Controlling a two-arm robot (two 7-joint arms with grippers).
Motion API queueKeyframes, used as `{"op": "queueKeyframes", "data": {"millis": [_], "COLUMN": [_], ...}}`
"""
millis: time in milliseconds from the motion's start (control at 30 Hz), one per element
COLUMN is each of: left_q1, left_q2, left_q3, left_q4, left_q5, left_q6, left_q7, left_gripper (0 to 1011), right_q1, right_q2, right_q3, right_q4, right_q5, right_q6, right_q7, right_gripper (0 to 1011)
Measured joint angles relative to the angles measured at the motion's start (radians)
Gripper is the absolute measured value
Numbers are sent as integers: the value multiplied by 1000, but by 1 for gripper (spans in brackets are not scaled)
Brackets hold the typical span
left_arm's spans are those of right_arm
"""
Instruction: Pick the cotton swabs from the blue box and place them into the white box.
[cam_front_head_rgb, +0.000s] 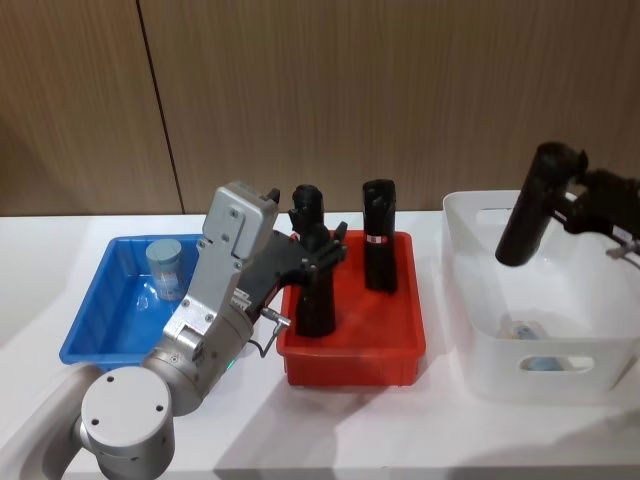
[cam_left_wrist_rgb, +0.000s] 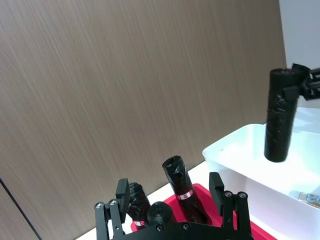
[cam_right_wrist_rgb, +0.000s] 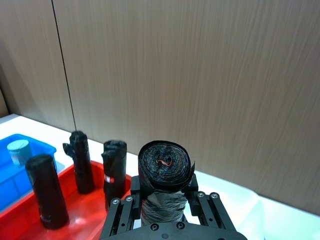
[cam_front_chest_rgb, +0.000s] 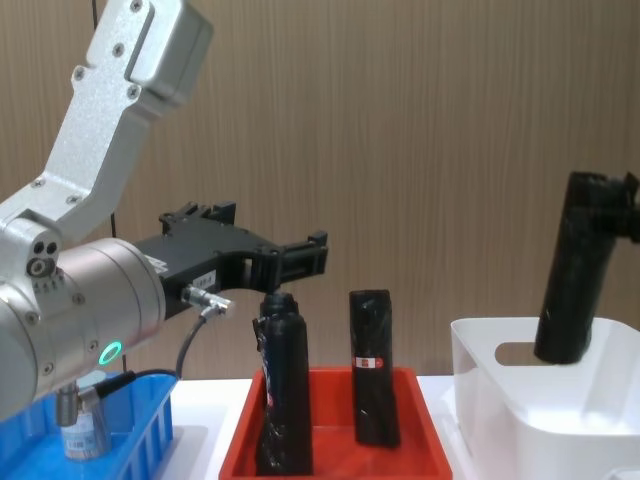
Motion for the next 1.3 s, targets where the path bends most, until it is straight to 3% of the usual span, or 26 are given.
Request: {"op": "queueKeyframes", "data": {"millis": [300,533,633,833,1033,1300], "left_q1": [0,0,0,0,0,0], "left_q2": [0,0,0,0,0,0], "left_q3": [0,0,0,0,0,0], "left_q4": [0,0,0,0,0,0], "left_q5": [0,0,0,0,0,0], "left_q6": [0,0,0,0,0,0], "left_q7": [0,0,0,0,0,0], "left_gripper": [1003,1003,1003,1003,1003,1003], "right_q1": [-55,-81,-89,-96,-109,-173], "right_q2": [11,14,15,17,14,2], "right_q3": [0,-3,-5,-6,-10,-31], "right_q4": [-27,-39,-43,-46,-59,-119], "right_q5": [9,12,15,16,15,7], "right_q6": [3,6,6,6,-4,-61], "right_q7": [-16,-24,-28,-31,-47,-124], "right_gripper": [547,743,871,1000,1001,1001]}}
